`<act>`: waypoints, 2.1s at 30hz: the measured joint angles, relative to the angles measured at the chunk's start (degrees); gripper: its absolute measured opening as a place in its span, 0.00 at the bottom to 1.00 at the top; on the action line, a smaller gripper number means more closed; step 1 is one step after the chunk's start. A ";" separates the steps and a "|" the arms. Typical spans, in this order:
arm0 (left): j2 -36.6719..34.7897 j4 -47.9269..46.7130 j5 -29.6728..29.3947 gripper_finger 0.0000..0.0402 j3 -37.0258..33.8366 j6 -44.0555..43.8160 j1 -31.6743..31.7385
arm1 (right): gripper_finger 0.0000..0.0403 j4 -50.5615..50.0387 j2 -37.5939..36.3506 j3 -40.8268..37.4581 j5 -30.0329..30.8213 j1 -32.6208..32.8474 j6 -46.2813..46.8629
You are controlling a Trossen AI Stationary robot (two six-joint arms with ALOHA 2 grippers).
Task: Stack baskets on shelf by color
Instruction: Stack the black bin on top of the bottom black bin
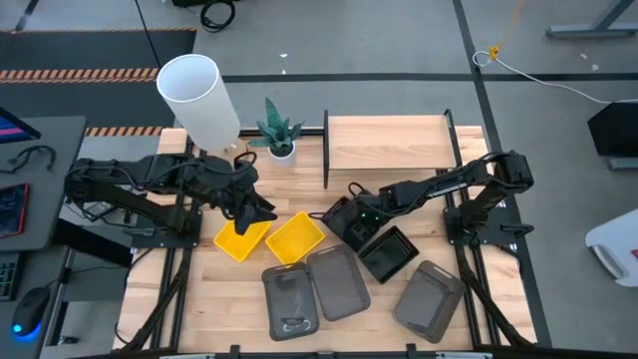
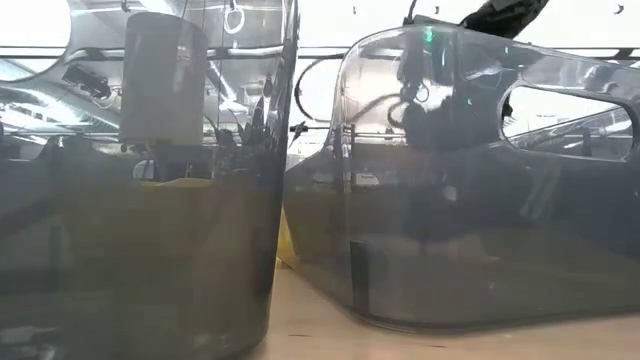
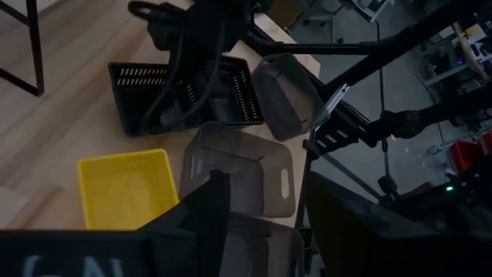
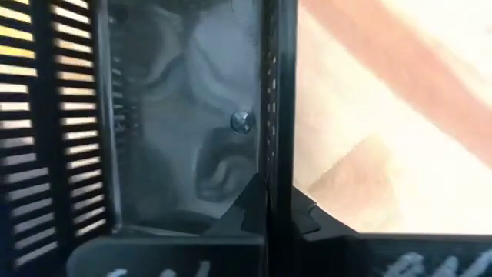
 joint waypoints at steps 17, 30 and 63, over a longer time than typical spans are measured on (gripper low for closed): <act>0.00 0.05 -1.49 0.43 0.00 2.56 0.16 | 0.01 -11.75 -13.93 10.25 8.03 2.67 -4.71; 0.02 3.44 -3.58 0.43 0.00 5.29 0.15 | 0.01 -24.48 -18.36 10.44 1.05 15.36 -36.80; 0.24 4.81 -8.15 0.43 0.00 -0.18 0.15 | 0.02 -31.43 2.58 16.89 -9.85 7.10 -83.50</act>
